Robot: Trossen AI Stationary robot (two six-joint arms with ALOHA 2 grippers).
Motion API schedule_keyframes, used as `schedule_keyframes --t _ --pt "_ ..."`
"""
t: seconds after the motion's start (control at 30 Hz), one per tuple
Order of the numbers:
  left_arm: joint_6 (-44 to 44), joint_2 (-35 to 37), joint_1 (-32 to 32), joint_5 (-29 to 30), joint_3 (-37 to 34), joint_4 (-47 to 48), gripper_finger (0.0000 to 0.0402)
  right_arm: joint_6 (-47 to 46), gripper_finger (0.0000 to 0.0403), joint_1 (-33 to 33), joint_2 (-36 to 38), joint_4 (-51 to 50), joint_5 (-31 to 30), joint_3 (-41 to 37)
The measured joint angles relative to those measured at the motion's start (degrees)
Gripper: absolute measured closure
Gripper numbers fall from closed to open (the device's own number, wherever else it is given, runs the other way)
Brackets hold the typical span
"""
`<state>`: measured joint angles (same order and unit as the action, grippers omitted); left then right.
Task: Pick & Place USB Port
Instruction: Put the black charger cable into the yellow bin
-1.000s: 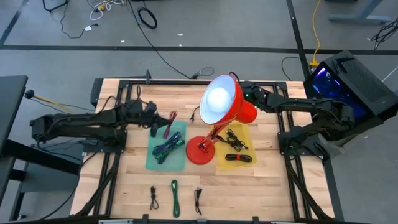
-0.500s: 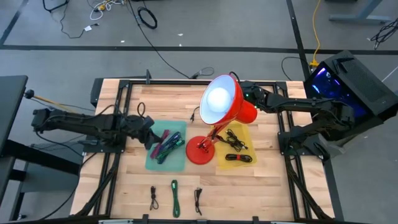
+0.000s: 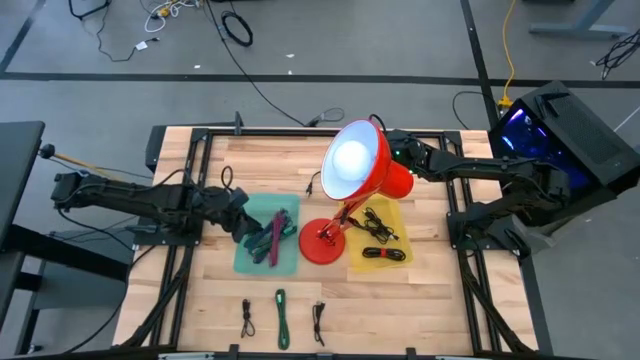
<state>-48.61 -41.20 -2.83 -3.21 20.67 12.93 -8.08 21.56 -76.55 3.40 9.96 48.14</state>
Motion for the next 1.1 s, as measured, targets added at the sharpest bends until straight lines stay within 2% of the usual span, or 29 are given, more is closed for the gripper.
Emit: schedule_keyframes --t 0.17,0.37,0.53,0.8,0.93,1.0,1.1 --pt "-1.21 0.05 -1.7 -8.4 0.06 -6.32 0.0254 -2.17 0.033 -0.04 0.0 -0.57 0.09 0.0" --pt "-10.97 -0.02 -10.71 -6.59 0.06 -6.82 0.0269 -3.46 0.033 -0.38 -0.01 -4.06 -0.05 0.0" --pt "-18.29 -0.02 -21.34 0.91 0.06 -7.29 0.0281 -3.24 0.033 -0.79 -0.02 -4.38 -0.04 -0.02" --pt "-33.23 -1.7 -41.78 20.1 0.06 -11.5 0.0285 -2.82 0.033 -0.79 -0.02 -4.37 -0.04 -0.02" --pt "-39.04 -7.89 -50.98 30.81 0.06 -19.1 0.0285 -2.4 0.033 -0.79 -0.02 -4.55 -0.04 -0.02" --pt "-40.86 -12.01 -54.71 34.49 0.37 -23.89 0.0285 -2.38 0.033 -0.79 -0.02 -4.61 -0.02 -0.02" --pt "-44.56 -18.95 -58.73 38.32 4.18 -24.62 0.0285 -1.94 0.033 -0.79 -0.02 -4.7 -0.03 -0.02"
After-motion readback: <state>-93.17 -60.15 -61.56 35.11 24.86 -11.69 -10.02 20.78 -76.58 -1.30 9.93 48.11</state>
